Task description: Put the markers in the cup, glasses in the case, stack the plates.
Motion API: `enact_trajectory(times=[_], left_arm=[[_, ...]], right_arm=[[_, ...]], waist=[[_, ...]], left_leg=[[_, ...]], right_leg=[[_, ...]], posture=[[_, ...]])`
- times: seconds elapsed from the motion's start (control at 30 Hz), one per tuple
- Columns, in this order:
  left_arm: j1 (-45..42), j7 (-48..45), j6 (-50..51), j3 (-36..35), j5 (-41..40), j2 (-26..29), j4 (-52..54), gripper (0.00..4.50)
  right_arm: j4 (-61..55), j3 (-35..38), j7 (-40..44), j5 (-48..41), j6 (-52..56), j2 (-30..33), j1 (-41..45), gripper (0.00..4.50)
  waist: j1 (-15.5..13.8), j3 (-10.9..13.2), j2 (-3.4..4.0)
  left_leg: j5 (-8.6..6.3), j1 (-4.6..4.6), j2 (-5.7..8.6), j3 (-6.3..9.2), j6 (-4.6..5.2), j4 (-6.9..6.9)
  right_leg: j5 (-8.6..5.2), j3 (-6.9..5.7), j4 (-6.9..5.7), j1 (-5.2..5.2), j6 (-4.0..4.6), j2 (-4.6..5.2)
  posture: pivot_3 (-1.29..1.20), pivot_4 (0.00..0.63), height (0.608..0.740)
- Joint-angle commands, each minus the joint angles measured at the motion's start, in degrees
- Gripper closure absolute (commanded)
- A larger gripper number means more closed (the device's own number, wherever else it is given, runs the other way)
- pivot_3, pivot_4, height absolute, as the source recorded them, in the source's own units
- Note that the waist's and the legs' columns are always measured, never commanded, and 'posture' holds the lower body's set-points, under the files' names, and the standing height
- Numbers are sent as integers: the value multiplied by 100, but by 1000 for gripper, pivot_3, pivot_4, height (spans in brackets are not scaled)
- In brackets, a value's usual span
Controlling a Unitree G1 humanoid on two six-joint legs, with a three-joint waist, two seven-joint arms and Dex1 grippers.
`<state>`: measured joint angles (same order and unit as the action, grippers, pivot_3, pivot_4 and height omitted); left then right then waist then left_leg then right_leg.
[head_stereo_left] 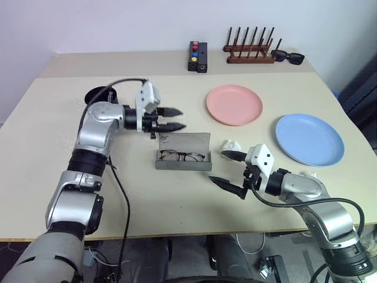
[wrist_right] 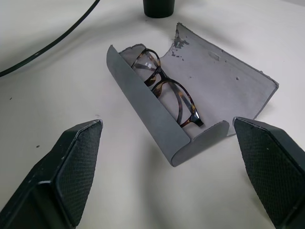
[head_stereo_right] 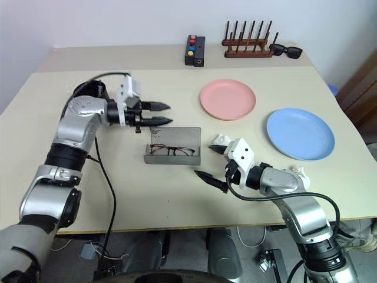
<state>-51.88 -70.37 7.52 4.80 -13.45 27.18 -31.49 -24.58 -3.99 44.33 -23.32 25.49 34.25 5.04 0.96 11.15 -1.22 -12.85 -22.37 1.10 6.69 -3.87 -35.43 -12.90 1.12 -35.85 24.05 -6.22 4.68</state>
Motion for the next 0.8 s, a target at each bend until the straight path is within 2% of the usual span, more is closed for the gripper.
enact_trajectory(times=[0.03,0.07,0.2,0.4,0.6,0.8], left_arm=[[-146,709,-712,69,623,46,-582,4047],[-170,839,-845,123,755,38,-732,4470],[-262,1486,-1319,314,1280,-105,-1499,4470],[-106,864,-1539,521,1390,-30,-1601,4470],[273,-466,-957,357,797,335,-749,4470],[983,-1032,-244,397,361,682,703,4470]], right_arm=[[-159,-15,4,-44,-47,-71,127,0],[-155,-20,5,-41,-47,-77,139,0],[-155,-28,11,-38,-50,-94,150,0],[-191,-24,-13,-32,-49,-112,122,0],[-203,-23,-36,-33,-42,-127,96,0],[-122,-35,-6,-13,-71,-135,149,0]], waist=[[3,0,0],[3,0,0],[-19,0,0],[-18,1,-2],[23,1,-1],[7,1,-1]], left_leg=[[0,1,0,0,0,0],[0,2,0,0,0,0],[0,-1,1,0,0,0],[0,-3,3,0,0,-1],[0,-2,1,0,0,2],[0,-2,1,0,0,2]], right_leg=[[1,0,0,0,-1,0],[2,0,-1,0,-2,0],[3,0,-2,0,-5,0],[7,0,1,0,-10,1],[9,1,-5,4,-4,0],[11,2,-8,6,2,1]], posture=[[0,150,740],[0,150,740],[0,150,740],[0,150,740],[0,150,740],[0,150,740]])
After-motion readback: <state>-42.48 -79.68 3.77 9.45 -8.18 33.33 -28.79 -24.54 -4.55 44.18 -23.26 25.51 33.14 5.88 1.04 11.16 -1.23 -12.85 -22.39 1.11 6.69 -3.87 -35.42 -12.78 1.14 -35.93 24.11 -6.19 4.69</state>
